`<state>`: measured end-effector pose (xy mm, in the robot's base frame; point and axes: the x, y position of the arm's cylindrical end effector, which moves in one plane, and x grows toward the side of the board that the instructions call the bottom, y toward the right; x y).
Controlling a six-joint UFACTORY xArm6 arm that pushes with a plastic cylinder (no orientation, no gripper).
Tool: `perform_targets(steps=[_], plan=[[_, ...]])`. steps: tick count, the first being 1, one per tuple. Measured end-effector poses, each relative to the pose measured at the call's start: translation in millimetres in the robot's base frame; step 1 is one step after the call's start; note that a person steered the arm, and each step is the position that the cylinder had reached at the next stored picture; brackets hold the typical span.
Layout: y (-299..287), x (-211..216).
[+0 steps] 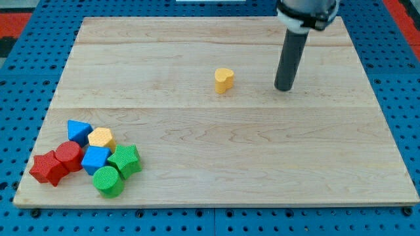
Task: Place your arm vertically below the yellow heart
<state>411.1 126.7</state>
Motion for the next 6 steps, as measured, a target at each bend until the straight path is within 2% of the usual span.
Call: perform_targets(steps=[2,4,6], plan=[[0,5],[-29,62],[-43,83]])
